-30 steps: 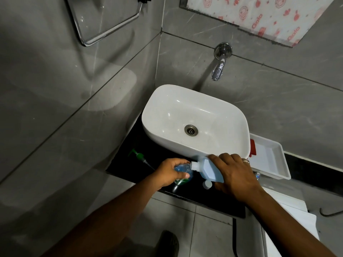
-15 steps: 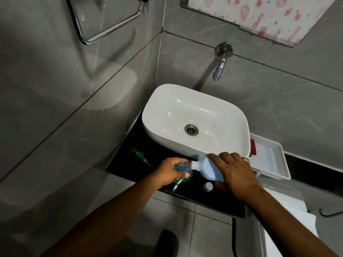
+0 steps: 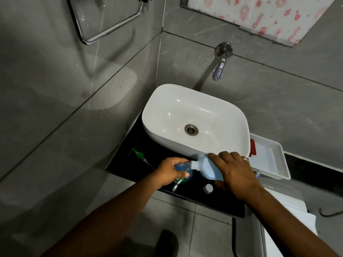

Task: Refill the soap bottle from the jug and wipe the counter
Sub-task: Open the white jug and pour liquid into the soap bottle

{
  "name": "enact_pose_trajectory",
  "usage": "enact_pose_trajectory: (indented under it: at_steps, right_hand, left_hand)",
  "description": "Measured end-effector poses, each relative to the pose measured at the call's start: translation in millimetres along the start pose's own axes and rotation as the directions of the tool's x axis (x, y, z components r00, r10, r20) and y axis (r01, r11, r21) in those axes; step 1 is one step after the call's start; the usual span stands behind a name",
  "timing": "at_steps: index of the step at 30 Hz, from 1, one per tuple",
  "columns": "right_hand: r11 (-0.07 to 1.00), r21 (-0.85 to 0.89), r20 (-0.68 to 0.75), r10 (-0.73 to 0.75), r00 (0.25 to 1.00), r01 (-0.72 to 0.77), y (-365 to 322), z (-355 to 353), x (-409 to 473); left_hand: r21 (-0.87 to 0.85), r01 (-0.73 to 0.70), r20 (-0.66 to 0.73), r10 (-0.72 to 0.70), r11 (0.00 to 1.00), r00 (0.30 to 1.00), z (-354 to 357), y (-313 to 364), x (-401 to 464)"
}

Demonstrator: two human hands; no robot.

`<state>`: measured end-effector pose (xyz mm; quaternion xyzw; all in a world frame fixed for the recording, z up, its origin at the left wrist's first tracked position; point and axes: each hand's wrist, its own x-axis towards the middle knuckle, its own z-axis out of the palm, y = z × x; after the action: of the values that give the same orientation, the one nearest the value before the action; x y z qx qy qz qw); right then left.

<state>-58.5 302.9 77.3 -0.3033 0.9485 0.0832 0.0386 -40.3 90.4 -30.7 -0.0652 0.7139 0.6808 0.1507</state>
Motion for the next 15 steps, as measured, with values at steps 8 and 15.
enact_pose_trajectory:
  at_steps: [8, 15]
  right_hand:
    - [1.000, -0.008, 0.000, -0.004, 1.000, 0.004, 0.3, -0.6, 1.0]
    - [1.000, -0.024, 0.004, -0.005, 1.000, 0.005, 0.2, -0.1, 1.7]
  left_hand:
    - [-0.008, -0.006, -0.004, 0.006, 1.000, 1.000, 0.2, -1.7, 0.3]
    - [-0.005, -0.014, -0.003, 0.014, 1.000, 1.000, 0.2, -1.6, 0.3]
